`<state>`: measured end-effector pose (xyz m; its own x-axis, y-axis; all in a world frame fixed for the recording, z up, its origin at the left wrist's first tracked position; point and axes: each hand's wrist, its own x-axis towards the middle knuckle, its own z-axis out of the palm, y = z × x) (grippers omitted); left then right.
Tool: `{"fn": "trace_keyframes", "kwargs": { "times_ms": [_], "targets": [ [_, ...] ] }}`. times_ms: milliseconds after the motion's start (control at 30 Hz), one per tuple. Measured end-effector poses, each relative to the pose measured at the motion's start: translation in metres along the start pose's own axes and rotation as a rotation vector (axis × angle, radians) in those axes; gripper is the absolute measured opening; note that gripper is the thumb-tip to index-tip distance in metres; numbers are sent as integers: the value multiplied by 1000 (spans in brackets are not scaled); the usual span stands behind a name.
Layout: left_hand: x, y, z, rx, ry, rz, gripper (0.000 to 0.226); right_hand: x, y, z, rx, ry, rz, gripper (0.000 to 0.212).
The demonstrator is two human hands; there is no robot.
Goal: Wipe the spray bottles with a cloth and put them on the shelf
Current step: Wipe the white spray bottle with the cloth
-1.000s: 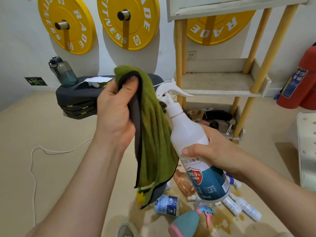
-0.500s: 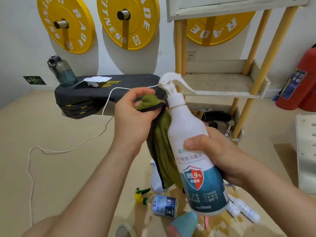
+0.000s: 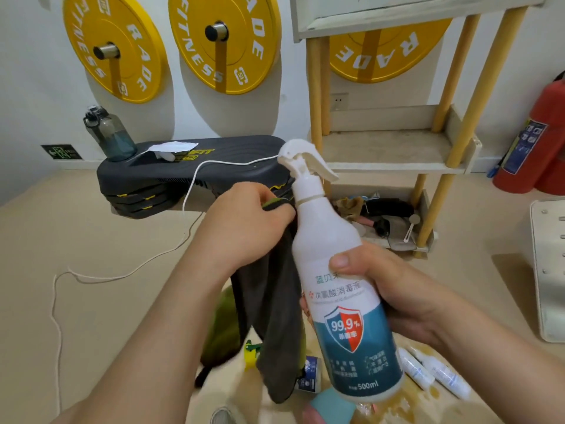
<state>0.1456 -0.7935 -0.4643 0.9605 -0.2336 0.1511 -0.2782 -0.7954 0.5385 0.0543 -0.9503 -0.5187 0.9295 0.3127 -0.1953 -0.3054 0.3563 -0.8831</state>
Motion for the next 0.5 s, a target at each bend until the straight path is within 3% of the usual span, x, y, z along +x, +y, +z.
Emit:
{"fn": "trace_keyframes", "kwargs": {
  "times_ms": [100,200,333,400,467,500],
  "targets": [
    [1,-2,-4,-125,-50,-94,44,2,2,5,-74,-24,-2,44],
    [1,-8,-9,-337,-59,-240,43,3,5,6,-163,19,-20,53],
    [-3,-10,-4,-1167,-267,-419,23,4,7,2,-203,83,-47,62],
    [-7,-15,-4,-1512,-494,-315,42,5,5,-2,-163,142,-58,67],
    [-11,-19,-11,-1547,-705,-105,67,6,2,-6,-174,183,-89,71],
    [-11,-21,-14,-1478,-757,-3,70,6,0,-8,-203,194,-98,72]
  ]
}}
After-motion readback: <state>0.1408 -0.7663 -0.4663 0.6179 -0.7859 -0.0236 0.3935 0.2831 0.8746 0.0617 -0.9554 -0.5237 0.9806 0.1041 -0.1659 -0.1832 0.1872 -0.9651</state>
